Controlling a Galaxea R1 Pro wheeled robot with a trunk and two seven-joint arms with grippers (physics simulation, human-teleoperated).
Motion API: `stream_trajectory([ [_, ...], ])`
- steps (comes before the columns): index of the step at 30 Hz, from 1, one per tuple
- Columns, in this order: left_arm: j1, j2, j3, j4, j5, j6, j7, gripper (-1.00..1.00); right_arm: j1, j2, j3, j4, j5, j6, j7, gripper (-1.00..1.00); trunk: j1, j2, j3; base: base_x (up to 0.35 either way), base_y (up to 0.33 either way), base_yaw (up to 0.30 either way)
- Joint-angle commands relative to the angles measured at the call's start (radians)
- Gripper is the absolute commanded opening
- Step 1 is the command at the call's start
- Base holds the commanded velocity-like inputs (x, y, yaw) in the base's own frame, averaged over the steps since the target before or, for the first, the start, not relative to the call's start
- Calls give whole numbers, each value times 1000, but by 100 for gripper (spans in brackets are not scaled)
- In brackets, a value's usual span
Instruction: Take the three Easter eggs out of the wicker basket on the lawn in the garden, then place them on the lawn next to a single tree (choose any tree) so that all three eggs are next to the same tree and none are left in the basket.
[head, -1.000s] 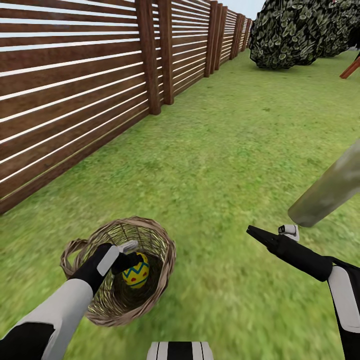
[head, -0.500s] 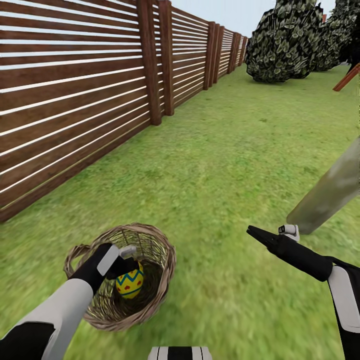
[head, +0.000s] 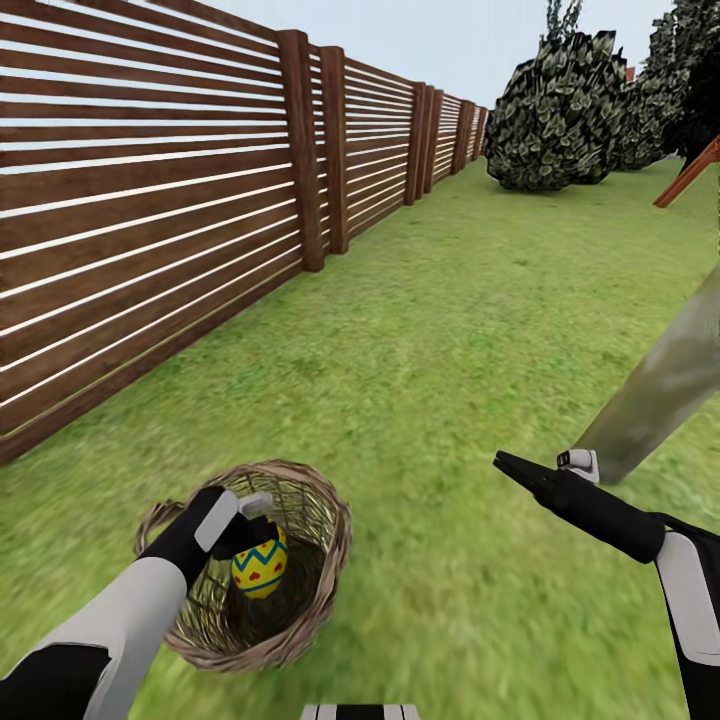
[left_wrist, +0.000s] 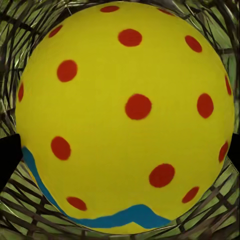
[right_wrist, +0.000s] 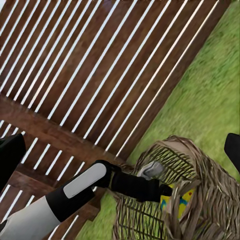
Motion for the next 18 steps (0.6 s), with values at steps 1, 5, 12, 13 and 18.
stream_trajectory([
  [1,0,1,-8,-1,10,2,9,-100,-1,0,-1,0,4,3,5,100,-1,0,3,0,0,0],
  [5,0,0,-8,-1,10,2,9,-100,-1,0,-2,0,4,3,5,100,-2,1,19,0,0,0],
  [12,0,0,-8,-1,10,5,9,-100,-1,0,-2,0,4,3,5,100,-6,3,46,-50,0,0],
  [13,0,0,-7,-1,10,5,9,-100,-1,0,-2,0,4,3,5,100,-6,3,50,-31,0,0],
  [18,0,0,-8,-1,10,5,10,-100,-1,0,-2,2,5,3,5,100,-8,4,69,-86,0,0],
])
